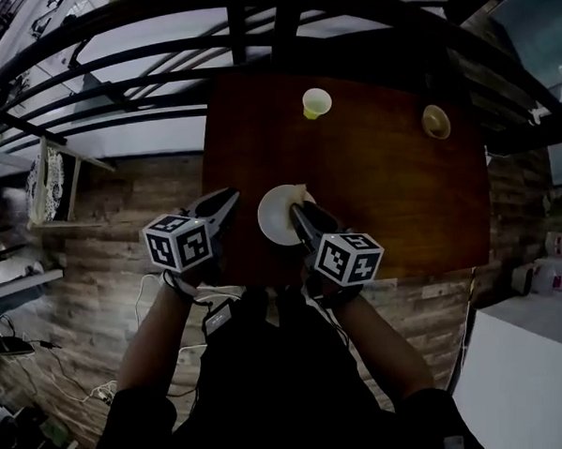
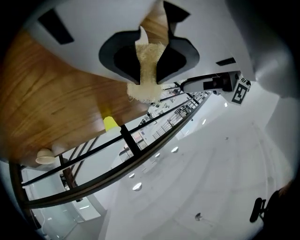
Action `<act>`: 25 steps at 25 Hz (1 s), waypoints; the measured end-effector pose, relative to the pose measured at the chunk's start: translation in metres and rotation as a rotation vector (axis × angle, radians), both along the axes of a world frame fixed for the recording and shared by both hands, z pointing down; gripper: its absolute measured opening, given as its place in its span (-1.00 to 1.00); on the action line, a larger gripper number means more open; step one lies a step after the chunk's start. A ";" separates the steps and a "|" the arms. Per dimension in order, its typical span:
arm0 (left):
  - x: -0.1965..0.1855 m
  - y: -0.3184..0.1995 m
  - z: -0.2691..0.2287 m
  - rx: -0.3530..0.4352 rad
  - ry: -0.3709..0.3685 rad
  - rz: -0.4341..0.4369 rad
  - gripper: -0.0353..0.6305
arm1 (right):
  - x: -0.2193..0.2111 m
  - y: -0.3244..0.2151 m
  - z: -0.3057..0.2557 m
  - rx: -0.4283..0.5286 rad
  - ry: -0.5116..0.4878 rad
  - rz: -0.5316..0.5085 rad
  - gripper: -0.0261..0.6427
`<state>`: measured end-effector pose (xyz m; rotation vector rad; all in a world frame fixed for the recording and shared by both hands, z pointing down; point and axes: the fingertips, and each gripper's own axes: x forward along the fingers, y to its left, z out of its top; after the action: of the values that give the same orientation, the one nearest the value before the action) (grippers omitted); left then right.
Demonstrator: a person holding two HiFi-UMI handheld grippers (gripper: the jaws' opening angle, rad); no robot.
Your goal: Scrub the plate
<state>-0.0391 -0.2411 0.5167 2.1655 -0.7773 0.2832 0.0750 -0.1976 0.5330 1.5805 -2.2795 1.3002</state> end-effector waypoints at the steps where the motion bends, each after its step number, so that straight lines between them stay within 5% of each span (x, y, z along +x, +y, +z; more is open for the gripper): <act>1: 0.003 0.002 0.015 -0.023 -0.015 0.019 -0.73 | -0.001 -0.001 0.010 -0.009 0.016 0.000 -0.57; 9: 0.009 0.019 0.103 -0.264 -0.042 0.054 -0.72 | -0.038 -0.018 0.060 -0.112 -0.008 -0.057 -0.57; 25: 0.025 0.036 0.148 -0.455 -0.137 0.113 -0.69 | -0.060 -0.050 0.094 -0.154 -0.027 -0.057 -0.57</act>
<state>-0.0138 -0.2047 0.6652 1.7730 -0.5964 0.6104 0.0146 -0.2480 0.6266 1.4467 -2.1630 1.4522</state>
